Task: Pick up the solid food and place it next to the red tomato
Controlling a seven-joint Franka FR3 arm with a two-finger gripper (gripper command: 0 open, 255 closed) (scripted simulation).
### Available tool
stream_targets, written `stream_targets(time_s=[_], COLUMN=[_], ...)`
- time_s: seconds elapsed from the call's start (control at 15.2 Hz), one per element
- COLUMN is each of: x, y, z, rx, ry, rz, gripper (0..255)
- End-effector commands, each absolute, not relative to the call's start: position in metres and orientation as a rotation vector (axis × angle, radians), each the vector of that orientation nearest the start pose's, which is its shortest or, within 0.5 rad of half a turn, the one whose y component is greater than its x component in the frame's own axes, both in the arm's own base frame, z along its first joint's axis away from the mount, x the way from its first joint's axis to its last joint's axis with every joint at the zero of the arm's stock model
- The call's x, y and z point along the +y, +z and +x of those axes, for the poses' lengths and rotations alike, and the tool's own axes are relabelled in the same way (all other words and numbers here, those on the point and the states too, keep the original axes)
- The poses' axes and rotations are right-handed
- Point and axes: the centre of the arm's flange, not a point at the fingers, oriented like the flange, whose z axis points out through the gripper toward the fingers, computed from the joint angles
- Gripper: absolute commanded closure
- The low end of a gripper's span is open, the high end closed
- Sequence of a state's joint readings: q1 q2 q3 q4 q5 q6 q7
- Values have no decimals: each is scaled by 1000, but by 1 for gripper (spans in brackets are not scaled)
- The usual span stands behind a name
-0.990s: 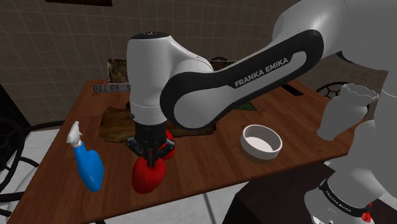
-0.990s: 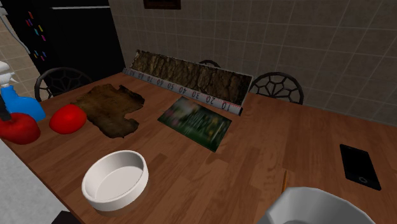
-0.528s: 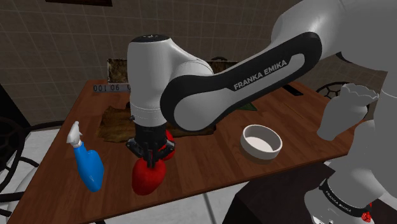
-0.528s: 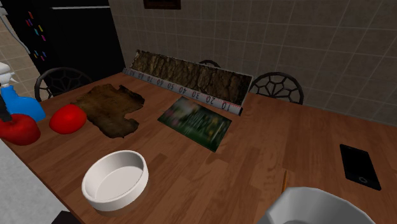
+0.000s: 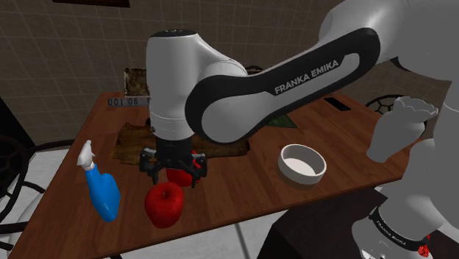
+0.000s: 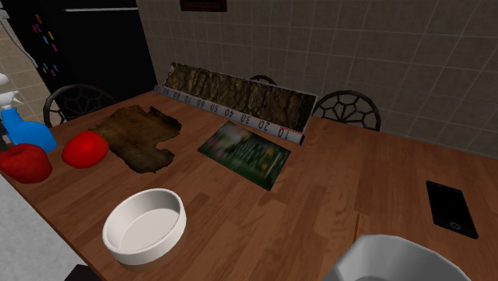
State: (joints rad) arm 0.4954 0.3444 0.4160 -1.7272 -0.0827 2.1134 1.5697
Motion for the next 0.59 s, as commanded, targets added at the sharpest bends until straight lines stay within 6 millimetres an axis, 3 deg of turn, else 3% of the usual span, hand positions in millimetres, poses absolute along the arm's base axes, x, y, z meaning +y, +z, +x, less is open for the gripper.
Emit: stream_targets(time_s=[0.0, 0.07, 0.53], x=[495, 494, 494], y=[428, 438, 438], z=[422, 422, 422], rx=[967, 967, 967], ry=[57, 57, 57], rz=[-2895, -2895, -2895], gripper=[0, 0, 0])
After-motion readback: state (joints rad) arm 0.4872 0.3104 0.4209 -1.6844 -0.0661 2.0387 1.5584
